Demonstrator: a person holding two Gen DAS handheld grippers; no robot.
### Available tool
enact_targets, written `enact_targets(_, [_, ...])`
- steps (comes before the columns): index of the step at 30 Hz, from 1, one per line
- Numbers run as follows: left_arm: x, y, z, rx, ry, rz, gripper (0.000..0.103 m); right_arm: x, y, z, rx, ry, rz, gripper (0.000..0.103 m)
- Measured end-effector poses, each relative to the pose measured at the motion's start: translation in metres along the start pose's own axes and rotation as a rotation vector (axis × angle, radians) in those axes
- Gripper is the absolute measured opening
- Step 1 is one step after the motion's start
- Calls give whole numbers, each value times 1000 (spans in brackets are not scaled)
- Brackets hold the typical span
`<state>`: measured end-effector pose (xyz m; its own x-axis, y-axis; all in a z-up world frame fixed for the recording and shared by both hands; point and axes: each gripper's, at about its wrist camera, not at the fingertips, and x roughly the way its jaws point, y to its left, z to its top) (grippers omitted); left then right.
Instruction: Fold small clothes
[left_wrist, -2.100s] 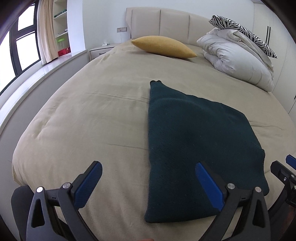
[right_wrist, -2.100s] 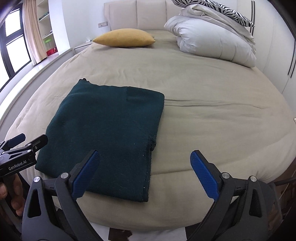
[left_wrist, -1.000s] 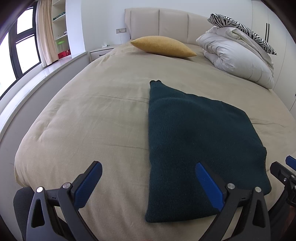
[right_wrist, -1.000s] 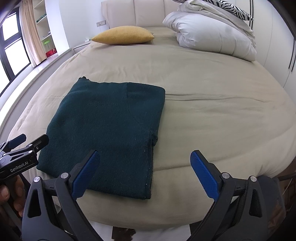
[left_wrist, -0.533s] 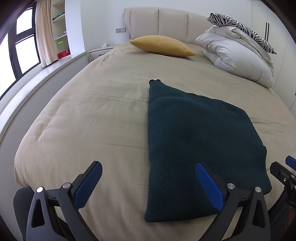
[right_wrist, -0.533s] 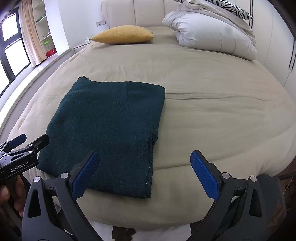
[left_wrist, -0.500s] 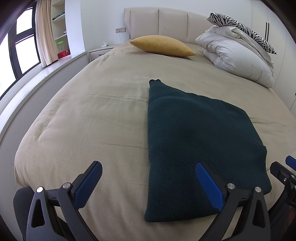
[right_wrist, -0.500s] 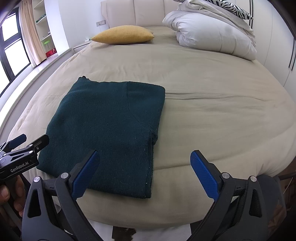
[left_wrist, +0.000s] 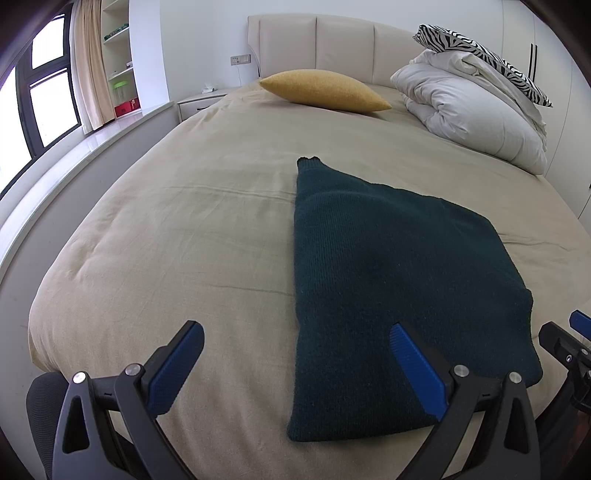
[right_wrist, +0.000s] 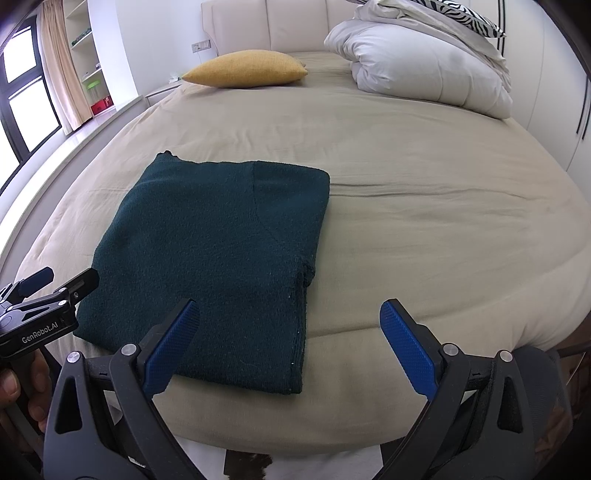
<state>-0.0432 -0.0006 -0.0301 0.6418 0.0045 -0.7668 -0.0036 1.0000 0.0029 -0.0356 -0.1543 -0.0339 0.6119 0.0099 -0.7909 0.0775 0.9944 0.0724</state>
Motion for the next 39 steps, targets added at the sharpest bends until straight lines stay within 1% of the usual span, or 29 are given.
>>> enact_targets(18, [0, 0, -1, 2, 4, -2, 103, 2, 2, -2, 1, 3, 1, 99])
enact_targets(26, [0, 0, -8, 4, 8, -8, 103, 2, 3, -3, 3, 7, 6, 99])
enact_targets(39, [2, -1, -8, 19, -2, -4, 103, 3, 7, -4, 4, 14, 10, 99])
